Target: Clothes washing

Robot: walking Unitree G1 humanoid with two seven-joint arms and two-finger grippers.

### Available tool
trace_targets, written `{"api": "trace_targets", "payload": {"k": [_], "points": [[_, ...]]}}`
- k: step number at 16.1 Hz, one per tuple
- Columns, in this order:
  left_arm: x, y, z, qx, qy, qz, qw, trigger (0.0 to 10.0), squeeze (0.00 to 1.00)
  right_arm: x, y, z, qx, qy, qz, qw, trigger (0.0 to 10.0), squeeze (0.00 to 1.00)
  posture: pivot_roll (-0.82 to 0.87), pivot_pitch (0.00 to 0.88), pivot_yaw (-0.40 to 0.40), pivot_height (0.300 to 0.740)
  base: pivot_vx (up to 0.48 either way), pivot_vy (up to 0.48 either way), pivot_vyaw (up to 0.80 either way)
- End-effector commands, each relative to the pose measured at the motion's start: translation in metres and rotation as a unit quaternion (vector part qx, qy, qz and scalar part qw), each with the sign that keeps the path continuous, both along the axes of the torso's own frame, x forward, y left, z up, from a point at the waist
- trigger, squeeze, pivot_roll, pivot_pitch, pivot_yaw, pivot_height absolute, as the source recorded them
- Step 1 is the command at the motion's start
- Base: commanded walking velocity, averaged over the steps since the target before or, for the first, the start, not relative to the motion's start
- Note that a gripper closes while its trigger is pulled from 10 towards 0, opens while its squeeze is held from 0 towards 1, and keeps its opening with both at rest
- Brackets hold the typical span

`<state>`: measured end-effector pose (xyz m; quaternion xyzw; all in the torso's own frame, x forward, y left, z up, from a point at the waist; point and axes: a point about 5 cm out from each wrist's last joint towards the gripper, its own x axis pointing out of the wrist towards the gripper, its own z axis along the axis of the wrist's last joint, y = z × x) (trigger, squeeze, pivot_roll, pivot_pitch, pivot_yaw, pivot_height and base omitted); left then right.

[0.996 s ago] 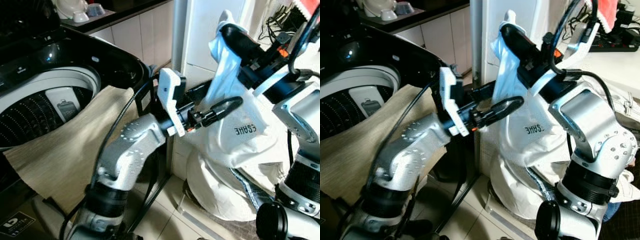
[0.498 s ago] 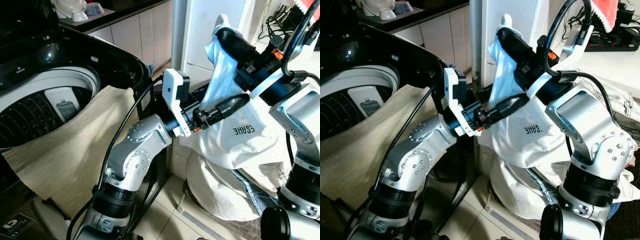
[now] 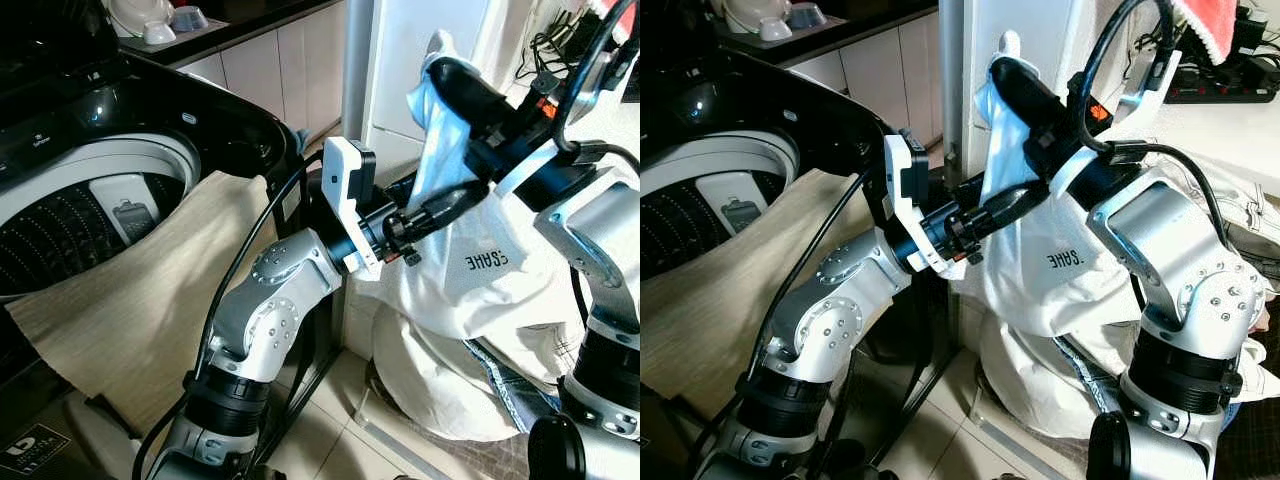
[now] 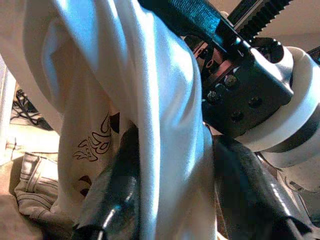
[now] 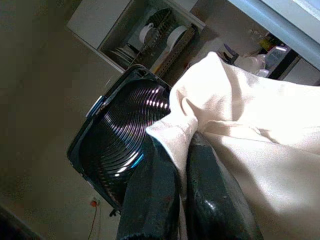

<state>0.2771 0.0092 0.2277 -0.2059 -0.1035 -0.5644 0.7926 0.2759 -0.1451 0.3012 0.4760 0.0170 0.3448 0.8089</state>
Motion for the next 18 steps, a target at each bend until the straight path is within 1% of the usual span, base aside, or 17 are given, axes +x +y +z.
{"api": "trace_targets", "payload": {"k": [1, 16, 17, 18], "points": [[0.0014, 0.0025, 0.0018, -0.007, -0.002, 0.007, 1.000, 0.0, 0.00, -0.0056, 0.0031, 0.0040, 0.002, -0.019, 0.014, 1.000, 0.0, 0.00, -0.13, 0.000, 0.033, 0.740, 0.000, 0.000, 0.00], [0.0017, 0.0027, 0.0019, -0.008, -0.001, 0.007, 1.000, 0.0, 0.00, -0.0056, 0.0033, 0.0040, 0.001, -0.019, 0.014, 1.000, 0.0, 0.00, -0.13, 0.000, 0.033, 0.740, 0.000, 0.000, 0.00], [0.0111, 0.0112, 0.0043, -0.014, 0.000, 0.044, 0.999, 0.0, 0.00, -0.0026, 0.0027, 0.0019, -0.020, -0.019, 0.003, 1.000, 10.0, 1.00, -0.12, 0.000, 0.033, 0.740, 0.000, 0.000, 0.00], [0.0111, 0.0112, 0.0043, -0.014, 0.000, 0.044, 0.999, 0.0, 0.00, -0.0026, 0.0027, 0.0019, -0.020, -0.019, 0.003, 1.000, 10.0, 1.00, -0.12, 0.000, 0.033, 0.740, 0.000, 0.000, 0.00]]}}
